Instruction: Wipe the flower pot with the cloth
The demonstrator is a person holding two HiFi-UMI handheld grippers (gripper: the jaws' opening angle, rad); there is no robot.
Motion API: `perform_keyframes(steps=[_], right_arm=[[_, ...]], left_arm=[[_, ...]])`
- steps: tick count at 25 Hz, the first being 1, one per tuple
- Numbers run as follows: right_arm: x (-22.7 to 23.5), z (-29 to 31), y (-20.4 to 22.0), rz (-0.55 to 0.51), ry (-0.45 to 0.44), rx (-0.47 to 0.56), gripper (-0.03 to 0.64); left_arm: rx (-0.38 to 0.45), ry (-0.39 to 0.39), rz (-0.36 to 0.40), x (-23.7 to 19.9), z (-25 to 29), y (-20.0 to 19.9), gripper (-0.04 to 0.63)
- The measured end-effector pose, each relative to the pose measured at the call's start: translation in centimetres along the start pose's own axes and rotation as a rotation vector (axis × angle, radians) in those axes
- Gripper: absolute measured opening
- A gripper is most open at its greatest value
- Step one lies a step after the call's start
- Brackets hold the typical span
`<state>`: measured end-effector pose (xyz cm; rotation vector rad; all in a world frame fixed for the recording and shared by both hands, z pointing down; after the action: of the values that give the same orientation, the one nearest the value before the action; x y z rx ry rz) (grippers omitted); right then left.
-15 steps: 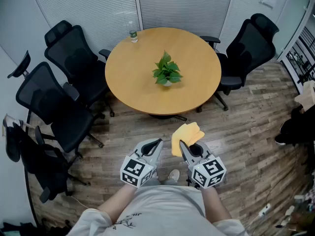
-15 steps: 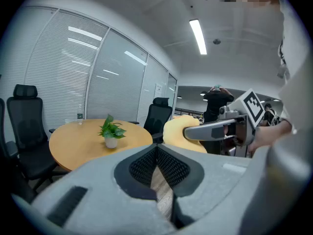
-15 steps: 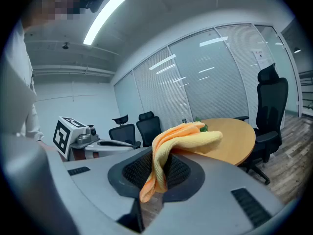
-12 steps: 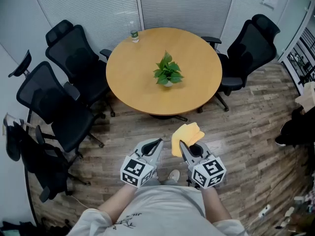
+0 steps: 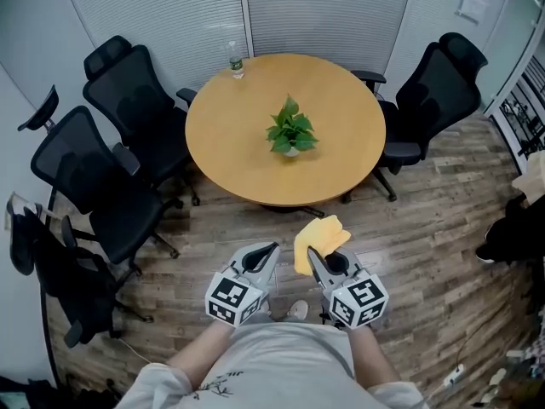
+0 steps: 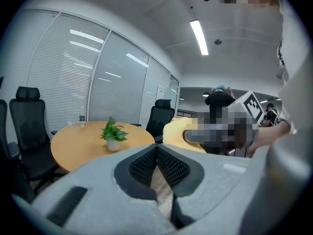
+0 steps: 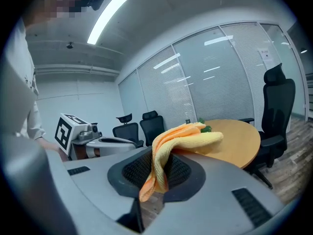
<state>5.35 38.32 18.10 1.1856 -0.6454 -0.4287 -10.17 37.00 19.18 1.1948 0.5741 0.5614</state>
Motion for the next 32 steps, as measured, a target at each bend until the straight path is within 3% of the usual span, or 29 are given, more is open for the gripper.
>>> perform_keyframes(steps=[11,23,32], right_arm=[[2.5,-2.3,0.3,-0.014,-0.053,-0.041,0.055],[2.9,-3.4,1.3,-0.002,-0.126,-0.013,0.055],[5.1,-3.1,1.2,0.009,-0.077,-0.015,0.055]], left_arm=[[0.01,-0.03,0.01,2.8,2.2,-0.3,0.011],[0.008,-0.051,-0.014,4.0,2.8,0.5,0.011],[0.008,-0.037,-0.027,2.9,4.8,0.6,0.011]])
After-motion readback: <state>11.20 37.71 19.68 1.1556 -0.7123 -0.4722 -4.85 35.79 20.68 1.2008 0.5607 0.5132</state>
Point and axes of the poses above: the fingertips, and each gripper's own axes: z forward along the fingers, x to its right, y out of its underside, the point moved 6 cm from there along -z, backward along the fingers, and after that the axes turned 3 degrees about -y, right-handed, at the moved point
